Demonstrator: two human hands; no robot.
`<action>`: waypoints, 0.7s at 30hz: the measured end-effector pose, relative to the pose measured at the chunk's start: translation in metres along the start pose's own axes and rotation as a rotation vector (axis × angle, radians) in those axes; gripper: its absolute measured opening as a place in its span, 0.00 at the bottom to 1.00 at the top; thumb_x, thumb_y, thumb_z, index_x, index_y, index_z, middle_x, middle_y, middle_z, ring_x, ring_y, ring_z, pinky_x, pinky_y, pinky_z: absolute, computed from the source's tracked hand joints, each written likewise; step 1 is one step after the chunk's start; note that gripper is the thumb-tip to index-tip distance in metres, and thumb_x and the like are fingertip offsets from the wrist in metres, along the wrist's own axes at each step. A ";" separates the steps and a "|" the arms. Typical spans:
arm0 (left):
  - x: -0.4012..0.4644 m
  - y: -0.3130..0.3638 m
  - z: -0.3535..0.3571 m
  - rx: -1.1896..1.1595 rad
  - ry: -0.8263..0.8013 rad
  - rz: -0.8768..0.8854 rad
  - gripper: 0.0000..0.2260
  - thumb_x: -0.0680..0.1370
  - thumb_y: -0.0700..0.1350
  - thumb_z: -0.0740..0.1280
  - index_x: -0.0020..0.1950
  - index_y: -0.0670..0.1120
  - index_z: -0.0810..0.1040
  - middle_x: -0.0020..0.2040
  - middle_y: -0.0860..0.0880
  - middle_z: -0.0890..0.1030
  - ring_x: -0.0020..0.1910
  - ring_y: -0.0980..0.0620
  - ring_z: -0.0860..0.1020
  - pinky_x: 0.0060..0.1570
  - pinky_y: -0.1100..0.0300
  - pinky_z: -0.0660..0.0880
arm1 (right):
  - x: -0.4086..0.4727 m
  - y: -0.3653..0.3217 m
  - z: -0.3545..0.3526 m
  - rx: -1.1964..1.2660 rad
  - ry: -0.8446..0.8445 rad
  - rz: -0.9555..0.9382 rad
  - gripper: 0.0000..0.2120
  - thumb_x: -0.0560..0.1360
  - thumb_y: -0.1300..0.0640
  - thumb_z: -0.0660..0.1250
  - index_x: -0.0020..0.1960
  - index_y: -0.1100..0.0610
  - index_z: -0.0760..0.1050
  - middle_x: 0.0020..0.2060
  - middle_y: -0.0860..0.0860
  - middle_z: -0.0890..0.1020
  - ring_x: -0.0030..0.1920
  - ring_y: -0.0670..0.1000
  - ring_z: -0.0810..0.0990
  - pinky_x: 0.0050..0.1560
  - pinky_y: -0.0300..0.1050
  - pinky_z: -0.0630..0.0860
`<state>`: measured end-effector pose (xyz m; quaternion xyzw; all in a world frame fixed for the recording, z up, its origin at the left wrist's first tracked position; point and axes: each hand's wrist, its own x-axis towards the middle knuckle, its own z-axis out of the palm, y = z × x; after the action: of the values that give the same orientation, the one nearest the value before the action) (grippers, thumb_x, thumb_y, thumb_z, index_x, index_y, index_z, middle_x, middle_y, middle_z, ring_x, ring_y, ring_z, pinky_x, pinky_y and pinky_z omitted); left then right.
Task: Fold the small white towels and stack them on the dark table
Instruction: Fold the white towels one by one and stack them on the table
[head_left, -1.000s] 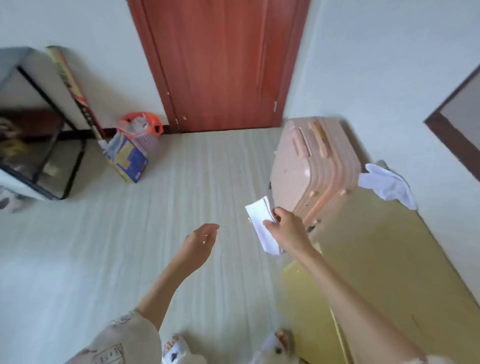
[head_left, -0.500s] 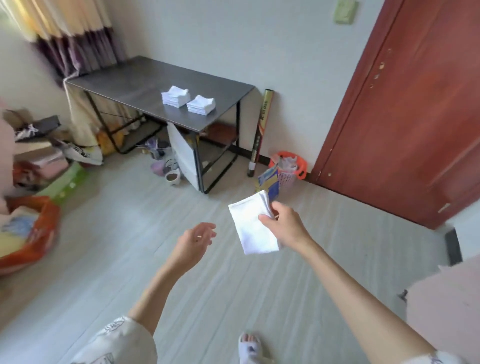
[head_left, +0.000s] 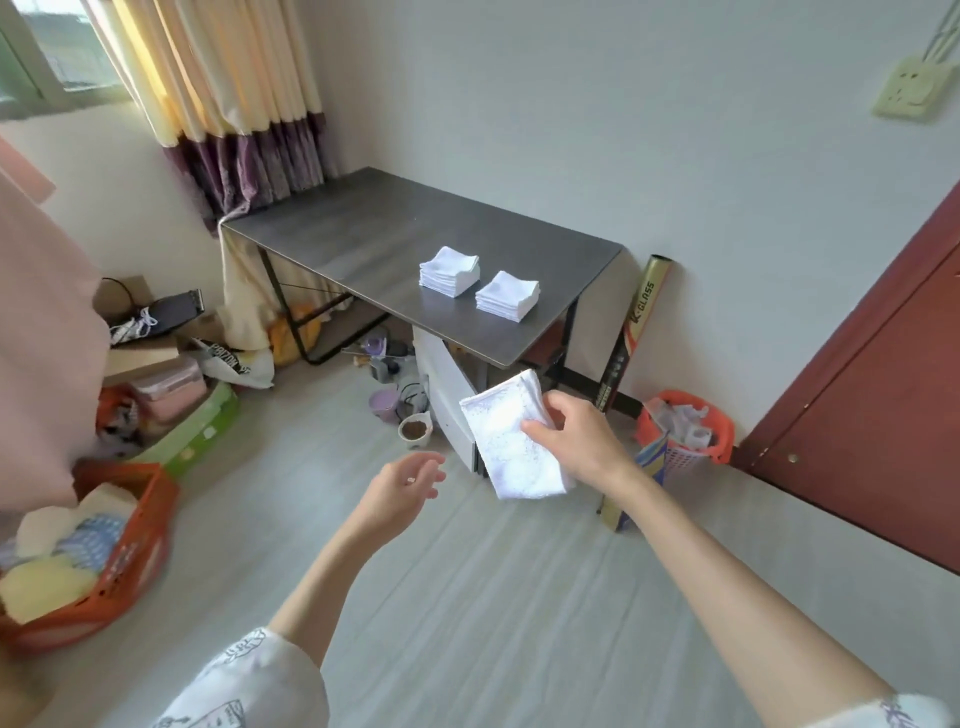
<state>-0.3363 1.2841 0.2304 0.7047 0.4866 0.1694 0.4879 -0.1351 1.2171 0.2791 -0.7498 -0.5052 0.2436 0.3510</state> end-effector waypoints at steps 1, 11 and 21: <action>0.018 0.001 -0.009 -0.037 -0.007 -0.008 0.10 0.81 0.46 0.56 0.57 0.49 0.75 0.53 0.49 0.80 0.48 0.52 0.79 0.52 0.56 0.74 | 0.020 -0.006 0.002 0.022 -0.017 0.000 0.09 0.75 0.55 0.65 0.46 0.62 0.74 0.43 0.52 0.81 0.46 0.54 0.79 0.40 0.46 0.73; 0.251 0.008 -0.083 -0.834 -0.287 -0.225 0.25 0.78 0.62 0.53 0.63 0.47 0.73 0.59 0.46 0.80 0.57 0.46 0.79 0.50 0.53 0.77 | 0.224 -0.044 0.041 0.401 -0.070 0.104 0.07 0.75 0.59 0.67 0.53 0.55 0.75 0.48 0.47 0.81 0.48 0.45 0.80 0.50 0.42 0.77; 0.435 0.023 -0.118 -0.544 -0.313 -0.134 0.15 0.79 0.54 0.61 0.50 0.42 0.78 0.44 0.47 0.80 0.44 0.48 0.76 0.44 0.55 0.71 | 0.376 -0.023 0.073 0.553 0.081 0.429 0.06 0.76 0.59 0.66 0.52 0.55 0.76 0.50 0.49 0.82 0.49 0.48 0.82 0.49 0.41 0.78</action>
<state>-0.2041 1.7146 0.2022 0.5322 0.3877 0.1502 0.7375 -0.0611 1.5923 0.2464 -0.7246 -0.2368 0.4093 0.5014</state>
